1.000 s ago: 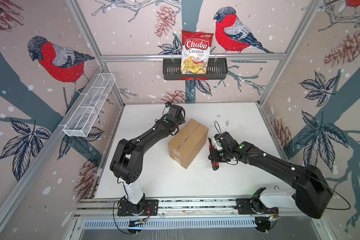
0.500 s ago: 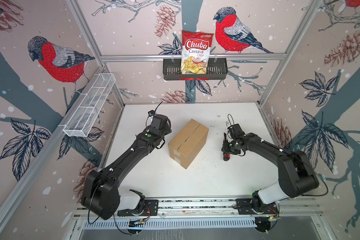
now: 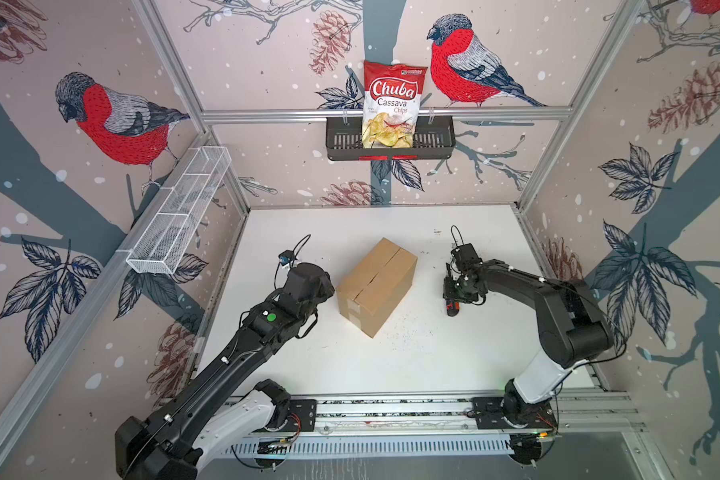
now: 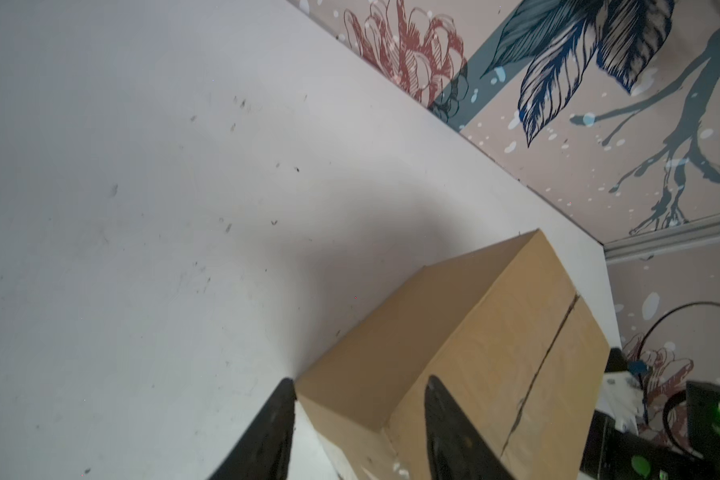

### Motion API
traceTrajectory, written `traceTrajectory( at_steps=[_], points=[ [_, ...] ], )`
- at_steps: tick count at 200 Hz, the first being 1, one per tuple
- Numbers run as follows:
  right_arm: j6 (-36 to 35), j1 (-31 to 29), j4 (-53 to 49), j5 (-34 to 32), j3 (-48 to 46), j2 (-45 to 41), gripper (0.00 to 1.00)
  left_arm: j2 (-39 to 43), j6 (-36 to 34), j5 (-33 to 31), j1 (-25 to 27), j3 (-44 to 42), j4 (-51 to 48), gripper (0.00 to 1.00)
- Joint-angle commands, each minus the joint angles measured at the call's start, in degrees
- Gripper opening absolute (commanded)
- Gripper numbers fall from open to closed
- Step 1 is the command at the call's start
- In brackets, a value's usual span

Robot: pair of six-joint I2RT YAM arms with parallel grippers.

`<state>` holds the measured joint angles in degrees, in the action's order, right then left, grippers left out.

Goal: Unpack the express box
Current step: 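Lay down the red knife with the right gripper while the left gripper nears the box, then push the box sides with both grippers to turn it on the table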

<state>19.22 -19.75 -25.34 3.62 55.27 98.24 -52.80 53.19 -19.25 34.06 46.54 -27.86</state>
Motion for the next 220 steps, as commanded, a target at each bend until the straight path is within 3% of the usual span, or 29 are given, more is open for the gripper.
traceTrajectory(
  at_steps=[1, 57, 140, 176, 198, 220],
  points=[
    [-1.0, 0.1, -1.2, -0.9, -0.7, 1.6, 0.28, 1.0, 4.5, -2.1, 1.8, -1.4, -3.3, 0.5],
    [-1.2, 0.3, -1.7, -3.1, -0.9, 1.6, 0.48, 2.0, 8.2, -4.2, 5.8, -1.6, -5.4, 0.5],
    [0.3, 0.4, -9.7, -3.7, 6.7, -5.1, 0.63, -0.8, 16.6, -5.0, 14.0, -0.2, -11.5, 0.49],
    [-0.3, -0.4, -9.5, -2.6, 11.4, -5.5, 0.63, 0.9, 22.0, -4.7, 15.2, -5.6, -9.2, 0.39],
    [-1.1, -0.4, -5.8, 0.9, 13.9, -4.3, 0.51, -0.3, 23.5, -4.2, 16.0, -7.9, -4.7, 0.32],
    [-2.0, -0.4, -4.2, 3.4, 18.1, -0.9, 0.48, -2.3, 23.5, -3.9, 16.6, -10.0, 1.7, 0.29]
  ],
)
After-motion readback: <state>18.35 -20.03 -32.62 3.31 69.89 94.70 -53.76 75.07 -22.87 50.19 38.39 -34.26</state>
